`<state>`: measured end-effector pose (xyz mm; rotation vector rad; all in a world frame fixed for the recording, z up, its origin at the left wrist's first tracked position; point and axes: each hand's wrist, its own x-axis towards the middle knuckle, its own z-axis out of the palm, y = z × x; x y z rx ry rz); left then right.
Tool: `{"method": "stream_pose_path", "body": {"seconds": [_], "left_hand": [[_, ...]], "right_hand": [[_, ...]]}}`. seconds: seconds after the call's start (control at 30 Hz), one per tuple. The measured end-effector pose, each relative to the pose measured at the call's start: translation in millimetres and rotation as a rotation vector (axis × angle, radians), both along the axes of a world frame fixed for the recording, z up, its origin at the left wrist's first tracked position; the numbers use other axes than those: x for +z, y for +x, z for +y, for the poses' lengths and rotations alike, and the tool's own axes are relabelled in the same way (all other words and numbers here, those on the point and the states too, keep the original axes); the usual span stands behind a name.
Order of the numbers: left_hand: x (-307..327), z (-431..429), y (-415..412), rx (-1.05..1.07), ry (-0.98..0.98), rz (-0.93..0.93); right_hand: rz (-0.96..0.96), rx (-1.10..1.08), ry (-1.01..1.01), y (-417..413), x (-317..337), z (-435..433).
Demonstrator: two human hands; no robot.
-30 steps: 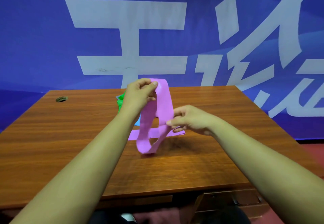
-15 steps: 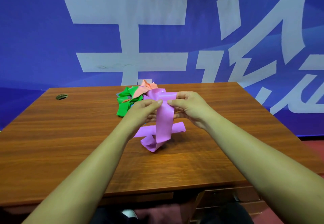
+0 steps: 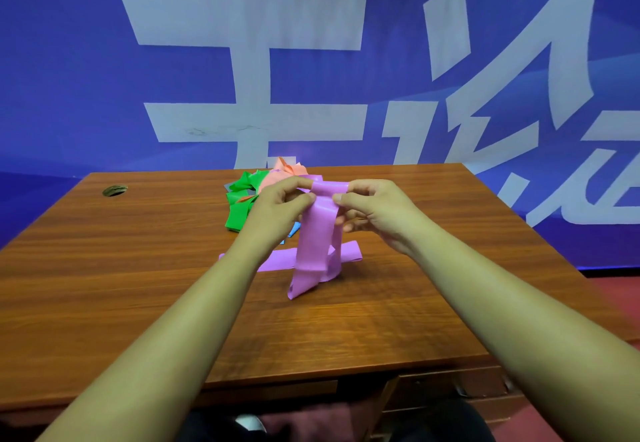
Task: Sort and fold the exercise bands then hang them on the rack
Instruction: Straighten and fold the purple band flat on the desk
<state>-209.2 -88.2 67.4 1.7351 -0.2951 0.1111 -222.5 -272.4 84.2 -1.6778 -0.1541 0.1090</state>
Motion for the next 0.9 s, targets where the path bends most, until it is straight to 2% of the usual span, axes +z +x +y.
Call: {"method": "stream_pose_path", "body": {"seconds": [0.07,0.1,0.17,0.2,0.23,0.27,0.33,0.37,0.4,0.47,0.57,0.67,0.77,0.83,0.9], "left_hand": [[4,4,2,-0.023,0.054,-0.026],[6,6,2,-0.030,0.097,-0.040],[13,10,2,-0.063,0.193,-0.075],[18,12,2,-0.097,0.240,-0.078],[24,14,1,-0.145,0.283,-0.072],[30,16,0,-0.202,0.321,-0.062],[40,19,-3,-0.284,0.386,-0.056],[44,20,-4,-0.292,0.406,-0.064],[47,23,-4,-0.285,0.417,-0.075],[49,28,-2,-0.258,0.443,-0.082],[45,32,0,-0.204,0.482,-0.060],[37,28,1,-0.070,0.467,-0.082],[33,21,1,0.018,0.310,-0.052],[33,14,-1,0.067,0.308,-0.122],[35,8,-5,0.127,0.334,-0.219]], "right_hand": [[0.015,-0.034,-0.019,-2,3,3],[-0.036,-0.128,-0.104,0,2,4],[-0.273,-0.376,-0.366,9,4,0],[-0.364,-0.408,-0.443,12,7,-1],[-0.388,-0.320,-0.440,14,11,-2],[-0.332,-0.137,-0.365,15,16,-3],[-0.082,0.239,-0.138,16,18,-3],[0.014,0.350,-0.070,16,14,-4],[0.056,0.399,-0.059,16,12,-4],[0.007,0.349,-0.146,17,7,-2],[-0.204,0.191,-0.309,12,4,0],[-0.602,-0.030,-0.599,4,-1,7],[-0.975,-0.247,-0.844,-6,-9,11],[-1.066,-0.245,-0.953,-13,-16,14],[-0.990,-0.161,-0.971,-17,-19,15]]}}
